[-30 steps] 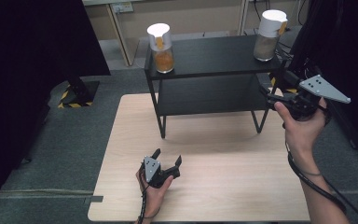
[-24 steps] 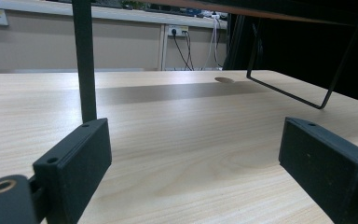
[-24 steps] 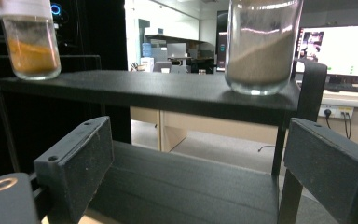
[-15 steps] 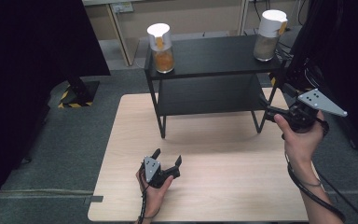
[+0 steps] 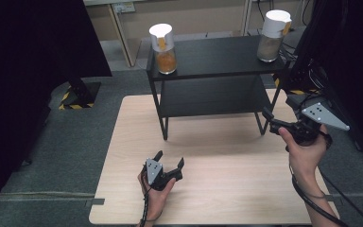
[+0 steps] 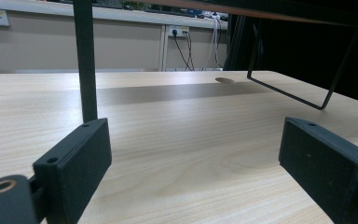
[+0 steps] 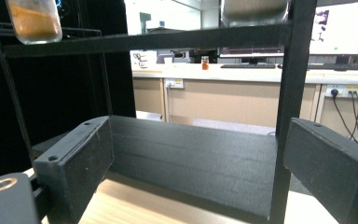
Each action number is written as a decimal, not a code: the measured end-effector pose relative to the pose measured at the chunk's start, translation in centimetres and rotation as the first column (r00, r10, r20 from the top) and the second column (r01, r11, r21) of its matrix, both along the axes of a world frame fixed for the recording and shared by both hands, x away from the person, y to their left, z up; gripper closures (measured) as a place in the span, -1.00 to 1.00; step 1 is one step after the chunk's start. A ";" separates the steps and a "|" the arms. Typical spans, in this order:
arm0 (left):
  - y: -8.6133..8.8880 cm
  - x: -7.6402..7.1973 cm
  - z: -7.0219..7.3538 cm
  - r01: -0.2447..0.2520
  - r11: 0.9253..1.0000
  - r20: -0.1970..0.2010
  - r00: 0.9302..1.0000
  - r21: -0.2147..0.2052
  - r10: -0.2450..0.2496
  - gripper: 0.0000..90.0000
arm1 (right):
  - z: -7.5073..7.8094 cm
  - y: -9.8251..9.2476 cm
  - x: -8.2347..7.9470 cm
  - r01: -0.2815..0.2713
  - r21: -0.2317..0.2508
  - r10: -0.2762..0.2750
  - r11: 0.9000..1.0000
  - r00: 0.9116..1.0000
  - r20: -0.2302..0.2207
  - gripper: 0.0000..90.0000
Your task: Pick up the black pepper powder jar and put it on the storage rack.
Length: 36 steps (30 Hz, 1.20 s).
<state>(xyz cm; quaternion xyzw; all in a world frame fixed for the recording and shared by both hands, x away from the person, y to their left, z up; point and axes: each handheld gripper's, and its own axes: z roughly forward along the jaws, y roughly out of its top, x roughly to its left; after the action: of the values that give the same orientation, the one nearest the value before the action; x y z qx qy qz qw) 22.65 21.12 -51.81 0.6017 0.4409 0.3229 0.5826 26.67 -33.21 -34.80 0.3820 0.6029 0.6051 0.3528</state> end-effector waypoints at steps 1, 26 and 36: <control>0.0 0.0 0.0 0.000 1.000 0.000 1.000 0.000 0.000 -0.80 | -0.2 0.0 -0.1 -0.002 0.000 0.002 1.000 1.000 -0.003 -0.81; 0.0 0.0 0.0 0.001 1.000 0.000 1.000 0.001 -0.001 -0.80 | -4.9 -0.7 -0.8 -0.020 0.012 0.021 1.000 0.995 -0.096 -0.81; 0.0 0.0 0.0 0.001 1.000 0.001 1.000 0.002 -0.001 -0.80 | -6.4 -1.0 -0.9 -0.022 0.008 0.023 1.000 0.989 -0.144 -0.81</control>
<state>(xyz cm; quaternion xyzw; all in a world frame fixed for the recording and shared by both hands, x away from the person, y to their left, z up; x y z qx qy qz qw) 22.64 21.08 -51.80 0.6023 0.4402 0.3233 0.5821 25.72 -34.18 -41.23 0.4190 0.6290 0.5819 0.3004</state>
